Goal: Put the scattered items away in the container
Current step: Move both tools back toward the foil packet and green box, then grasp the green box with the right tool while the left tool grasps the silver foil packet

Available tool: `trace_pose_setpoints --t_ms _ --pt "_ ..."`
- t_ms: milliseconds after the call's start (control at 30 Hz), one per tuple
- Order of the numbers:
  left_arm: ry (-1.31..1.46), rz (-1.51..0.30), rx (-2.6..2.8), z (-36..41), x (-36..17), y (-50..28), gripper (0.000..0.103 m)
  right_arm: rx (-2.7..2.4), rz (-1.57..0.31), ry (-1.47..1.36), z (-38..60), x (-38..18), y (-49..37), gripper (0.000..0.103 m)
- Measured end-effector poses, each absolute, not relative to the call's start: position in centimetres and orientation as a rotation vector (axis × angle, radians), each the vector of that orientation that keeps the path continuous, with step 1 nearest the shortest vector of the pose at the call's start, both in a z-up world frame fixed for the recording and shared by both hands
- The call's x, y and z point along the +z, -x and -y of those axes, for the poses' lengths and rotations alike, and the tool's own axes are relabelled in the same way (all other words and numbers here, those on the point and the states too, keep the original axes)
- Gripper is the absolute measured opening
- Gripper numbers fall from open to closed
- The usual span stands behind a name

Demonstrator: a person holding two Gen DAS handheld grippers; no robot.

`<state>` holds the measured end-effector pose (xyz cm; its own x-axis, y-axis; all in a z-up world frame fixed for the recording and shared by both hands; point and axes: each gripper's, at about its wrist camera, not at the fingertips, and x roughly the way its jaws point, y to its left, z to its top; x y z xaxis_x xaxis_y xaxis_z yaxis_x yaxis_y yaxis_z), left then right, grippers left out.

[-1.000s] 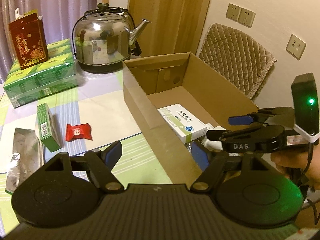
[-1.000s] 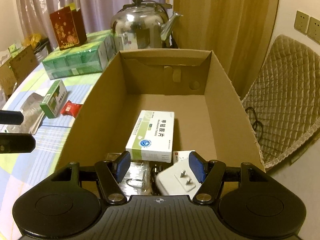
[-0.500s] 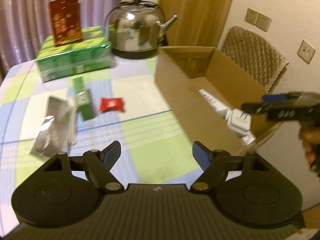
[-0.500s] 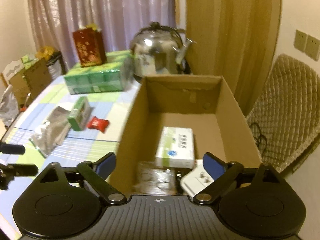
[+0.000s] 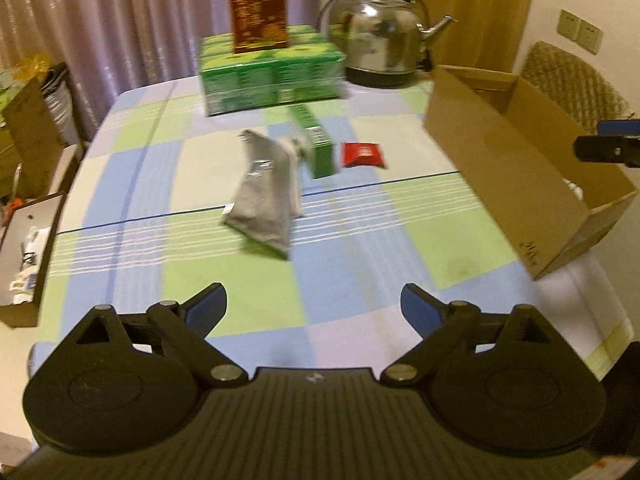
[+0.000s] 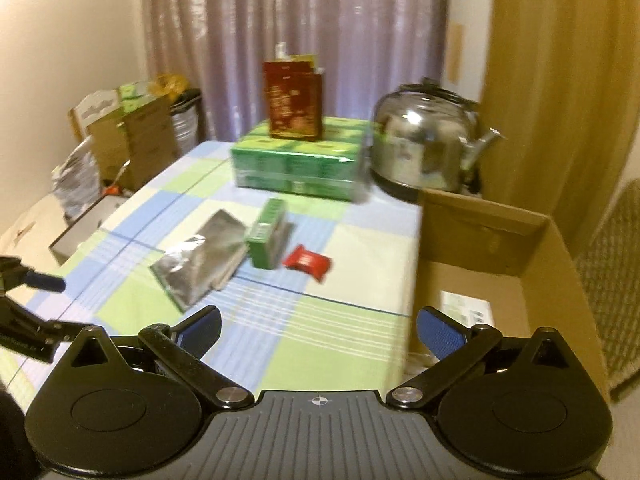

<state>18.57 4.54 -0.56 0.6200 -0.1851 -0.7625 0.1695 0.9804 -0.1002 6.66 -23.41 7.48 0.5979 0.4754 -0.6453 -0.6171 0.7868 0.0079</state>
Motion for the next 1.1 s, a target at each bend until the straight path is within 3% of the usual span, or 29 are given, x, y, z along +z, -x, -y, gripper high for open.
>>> trace_pose_setpoints --t_ms 233,967,1100 --pt "-0.025 -0.899 -0.194 -7.1 -1.0 -19.1 0.100 0.685 -0.705 0.291 19.6 6.2 -7.1 0.101" --pt "-0.065 -0.999 -0.339 -7.2 -4.8 -33.1 0.101 0.720 -0.828 0.275 11.5 -0.2 -18.2 0.100" --pt "-0.077 -1.010 -0.357 -6.8 -5.7 -35.7 0.100 0.739 -0.854 0.262 9.9 -1.1 -20.6 0.091"
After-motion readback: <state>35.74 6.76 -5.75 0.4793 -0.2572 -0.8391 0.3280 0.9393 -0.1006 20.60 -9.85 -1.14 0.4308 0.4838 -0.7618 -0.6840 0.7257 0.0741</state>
